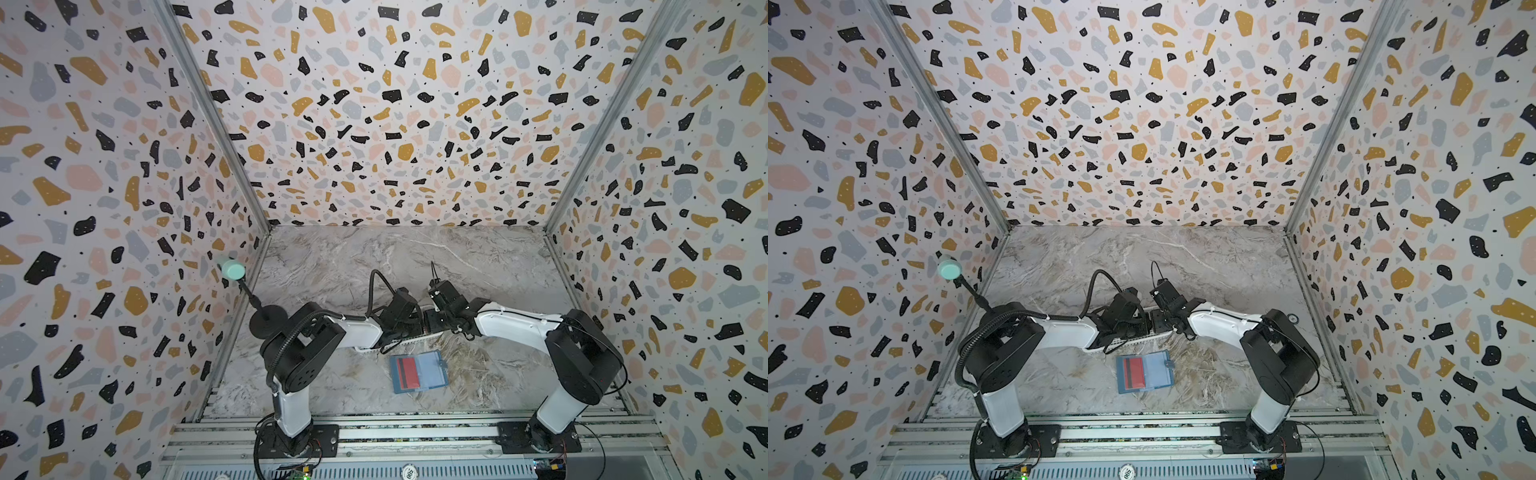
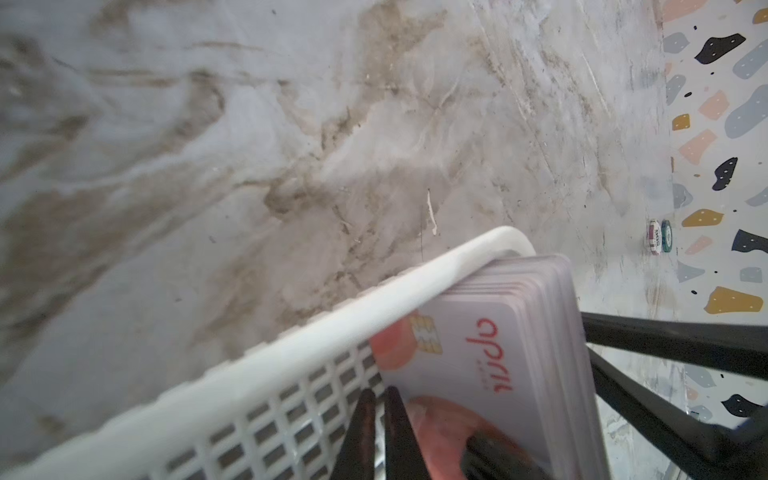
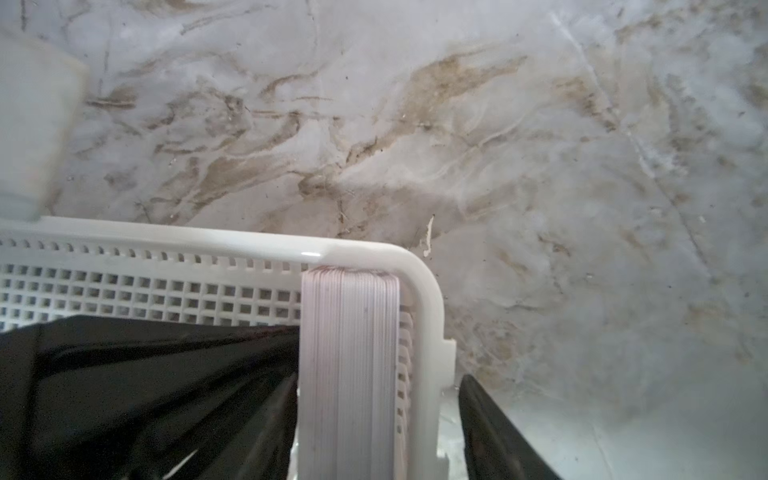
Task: Put the credit cards into the card holder
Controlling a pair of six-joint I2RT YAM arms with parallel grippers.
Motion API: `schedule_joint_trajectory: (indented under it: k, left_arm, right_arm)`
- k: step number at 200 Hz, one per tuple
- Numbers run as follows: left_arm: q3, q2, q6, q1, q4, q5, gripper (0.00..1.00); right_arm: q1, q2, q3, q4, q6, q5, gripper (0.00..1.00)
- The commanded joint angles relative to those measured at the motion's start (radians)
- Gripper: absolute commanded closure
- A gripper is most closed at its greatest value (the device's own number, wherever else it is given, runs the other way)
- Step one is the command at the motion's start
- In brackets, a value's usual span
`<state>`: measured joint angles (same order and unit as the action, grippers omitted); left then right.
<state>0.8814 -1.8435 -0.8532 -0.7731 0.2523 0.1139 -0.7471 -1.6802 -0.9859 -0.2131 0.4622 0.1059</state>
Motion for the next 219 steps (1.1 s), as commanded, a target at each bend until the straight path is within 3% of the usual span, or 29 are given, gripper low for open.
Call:
schedule_joint_trajectory:
  k: [1,144,219]
  left_arm:
    - [-0.033,-0.028,0.001,0.008,-0.043,-0.002,0.89]
    - [-0.052,-0.029,-0.007,0.015,-0.027,0.007,0.84]
    - [-0.05,-0.043,-0.009,0.015,-0.008,0.031,0.73]
  right_arm:
    - [0.002,-0.006,-0.005,-0.015,-0.008,0.023,0.38]
    - [0.006,0.067,0.004,-0.049,-0.021,0.089,0.44]
    - [0.005,0.089,0.01,-0.046,-0.027,0.073,0.44]
